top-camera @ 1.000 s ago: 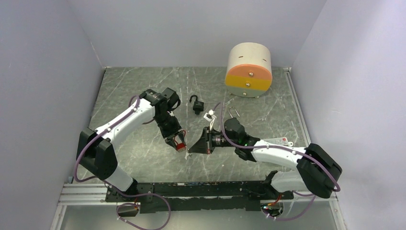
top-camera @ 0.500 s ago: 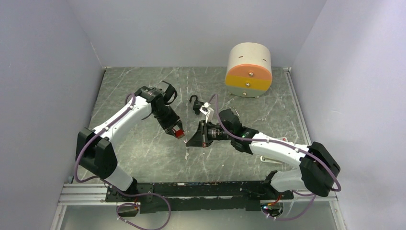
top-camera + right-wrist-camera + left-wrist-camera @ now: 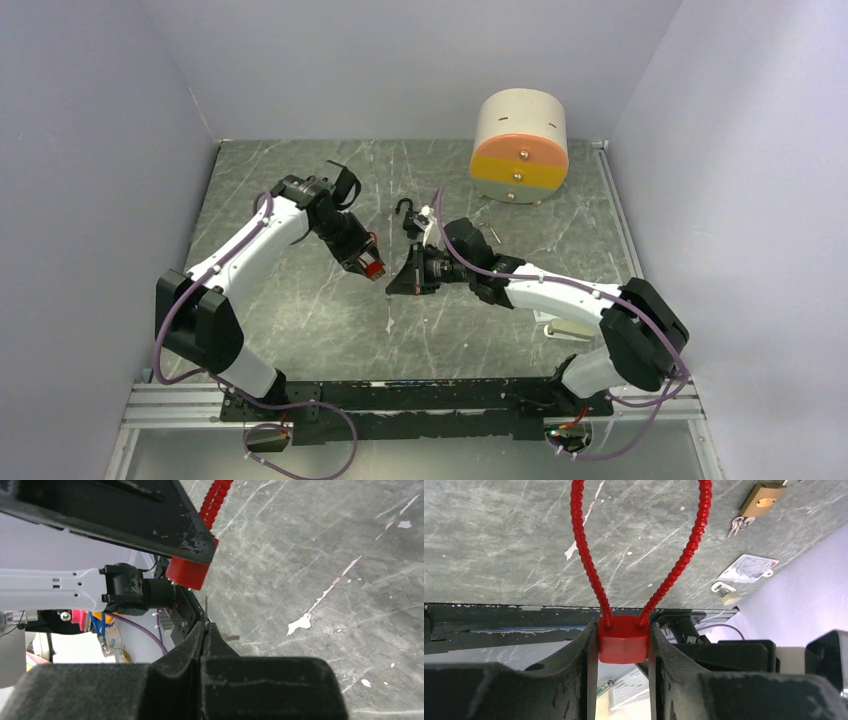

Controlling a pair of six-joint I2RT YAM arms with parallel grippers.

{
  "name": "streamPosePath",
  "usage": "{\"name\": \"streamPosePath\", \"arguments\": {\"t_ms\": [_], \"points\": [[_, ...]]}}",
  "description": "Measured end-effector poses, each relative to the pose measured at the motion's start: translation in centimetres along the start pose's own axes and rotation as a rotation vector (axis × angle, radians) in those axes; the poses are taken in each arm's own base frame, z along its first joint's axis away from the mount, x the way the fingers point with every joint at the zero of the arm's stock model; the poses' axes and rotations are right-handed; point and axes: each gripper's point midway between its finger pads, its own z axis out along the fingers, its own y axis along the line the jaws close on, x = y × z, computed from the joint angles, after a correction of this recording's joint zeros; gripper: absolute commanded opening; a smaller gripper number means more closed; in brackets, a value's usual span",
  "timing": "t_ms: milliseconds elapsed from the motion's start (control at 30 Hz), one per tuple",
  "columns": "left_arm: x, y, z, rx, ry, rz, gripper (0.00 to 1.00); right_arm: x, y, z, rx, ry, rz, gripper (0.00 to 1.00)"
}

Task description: Unlock with the key

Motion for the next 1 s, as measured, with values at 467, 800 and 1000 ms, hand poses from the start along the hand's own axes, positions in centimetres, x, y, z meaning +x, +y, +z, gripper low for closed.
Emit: {"name": "streamPosePath", "arguments": {"t_ms": [467,800,1000], "points": [[-0.3,0.0,-0.5,0.017,0.011,0.016,0.03,-1.3,0.5,0.4,-0.019,-0.025,0.016,0.00],[-0.3,-0.1,-0.6,0.024,0.015,0.014,0.02,-1.4,1.1,0.4,-0.049,-0.023,0.006,0.00],[-0.3,-0.2,-0.7,0.030,0.013,0.016,0.03,-1.7,0.9,0.3,-0.044,-0.031,0.013,0.00]]}}
